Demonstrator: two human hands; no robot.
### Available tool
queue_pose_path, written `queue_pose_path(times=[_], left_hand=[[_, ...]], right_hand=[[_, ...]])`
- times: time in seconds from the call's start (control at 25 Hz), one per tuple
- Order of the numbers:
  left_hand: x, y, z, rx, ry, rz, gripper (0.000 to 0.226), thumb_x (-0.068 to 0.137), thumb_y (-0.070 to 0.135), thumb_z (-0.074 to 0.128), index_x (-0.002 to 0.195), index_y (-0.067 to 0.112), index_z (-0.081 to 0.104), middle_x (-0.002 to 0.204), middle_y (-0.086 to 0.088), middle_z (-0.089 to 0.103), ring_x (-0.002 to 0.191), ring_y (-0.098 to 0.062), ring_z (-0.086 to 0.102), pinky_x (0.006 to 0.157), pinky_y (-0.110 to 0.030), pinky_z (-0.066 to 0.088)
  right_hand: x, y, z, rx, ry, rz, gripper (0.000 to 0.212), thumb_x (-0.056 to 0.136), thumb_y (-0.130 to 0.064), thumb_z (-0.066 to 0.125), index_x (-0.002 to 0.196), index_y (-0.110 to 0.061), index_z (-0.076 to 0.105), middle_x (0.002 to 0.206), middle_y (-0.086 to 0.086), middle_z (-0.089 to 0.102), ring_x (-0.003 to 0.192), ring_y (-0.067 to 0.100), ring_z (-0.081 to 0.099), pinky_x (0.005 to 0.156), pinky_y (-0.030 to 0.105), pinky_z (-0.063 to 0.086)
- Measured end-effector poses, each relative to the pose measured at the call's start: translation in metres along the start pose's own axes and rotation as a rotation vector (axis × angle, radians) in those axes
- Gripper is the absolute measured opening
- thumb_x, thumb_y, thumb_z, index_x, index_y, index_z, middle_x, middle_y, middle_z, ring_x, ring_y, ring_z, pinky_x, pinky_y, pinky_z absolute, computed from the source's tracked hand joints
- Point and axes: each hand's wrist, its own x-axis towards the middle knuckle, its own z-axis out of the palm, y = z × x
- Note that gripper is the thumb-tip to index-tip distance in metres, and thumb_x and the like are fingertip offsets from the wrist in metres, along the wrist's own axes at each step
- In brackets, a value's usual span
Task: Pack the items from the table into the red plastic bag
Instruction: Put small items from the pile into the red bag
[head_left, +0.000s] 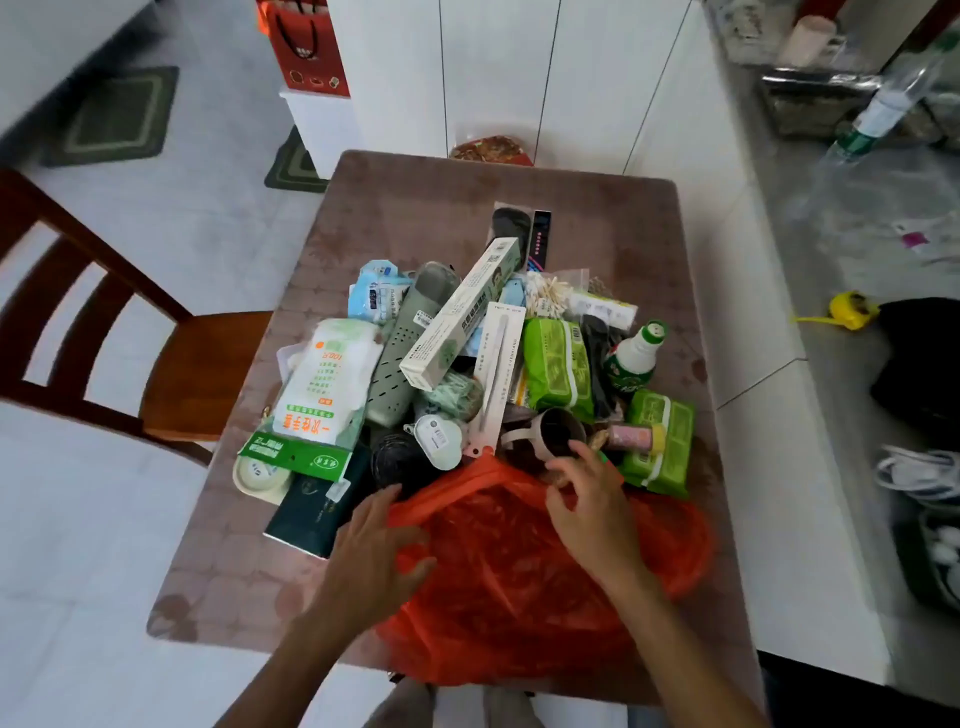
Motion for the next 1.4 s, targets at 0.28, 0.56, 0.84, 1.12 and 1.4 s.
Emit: queue_pose_path(times=[0.28,0.56,0.84,1.12,1.4], left_hand=[[0.006,0.004,0.008,-0.021,0.08,0.02,0.038,0.07,0.02,0.064,0.107,0.012,0.068,0.109,-0.01,0.068,0.092,-0.029,0.067,0.076,-0.044,0.057],[0.005,0.001,0.007,-0.269,0.224,0.025,0.04,0.078,0.024,0.052,0.114,0.013,0.066,0.111,-0.003,0.069,0.094,-0.017,0.066,0.083,-0.036,0.058],[-0.007,-0.012,0.009,-0.27,0.209,0.095,0.054,0.066,0.0,0.06,0.117,0.019,0.066,0.119,0.007,0.063,0.103,-0.009,0.061,0.084,-0.022,0.053],[-0.004,-0.01,0.024,-0.108,-0.008,0.092,0.044,0.077,0.031,0.061,0.121,0.03,0.064,0.143,-0.006,0.048,0.12,-0.024,0.053,0.094,-0.044,0.052],[-0.003,0.006,0.031,0.07,-0.26,0.064,0.064,0.092,0.023,0.055,0.147,0.043,0.029,0.16,-0.001,-0.021,0.149,-0.028,0.003,0.113,-0.051,0.032]], right_hand=[[0.037,-0.002,-0.019,0.051,-0.138,-0.029,0.02,0.085,-0.001,0.061,0.092,-0.016,0.072,0.102,0.001,0.066,0.102,0.026,0.058,0.086,0.04,0.049],[-0.072,-0.025,-0.039,0.784,-0.302,0.501,0.032,0.082,0.004,0.067,0.069,-0.024,0.075,0.065,-0.009,0.069,0.063,0.004,0.062,0.053,0.019,0.047],[-0.027,-0.085,0.054,1.233,-0.556,0.628,0.038,0.084,0.004,0.064,0.107,-0.026,0.071,0.106,0.001,0.075,0.099,0.022,0.067,0.093,0.04,0.052],[-0.009,-0.098,0.003,0.369,0.062,0.097,0.028,0.091,-0.02,0.059,0.118,-0.026,0.063,0.114,-0.008,0.068,0.096,0.009,0.062,0.078,0.02,0.046],[0.079,-0.144,0.065,-0.278,-0.278,-0.07,0.054,0.093,-0.046,0.052,0.138,-0.018,0.039,0.139,0.009,0.048,0.116,0.036,0.053,0.085,0.044,0.048]])
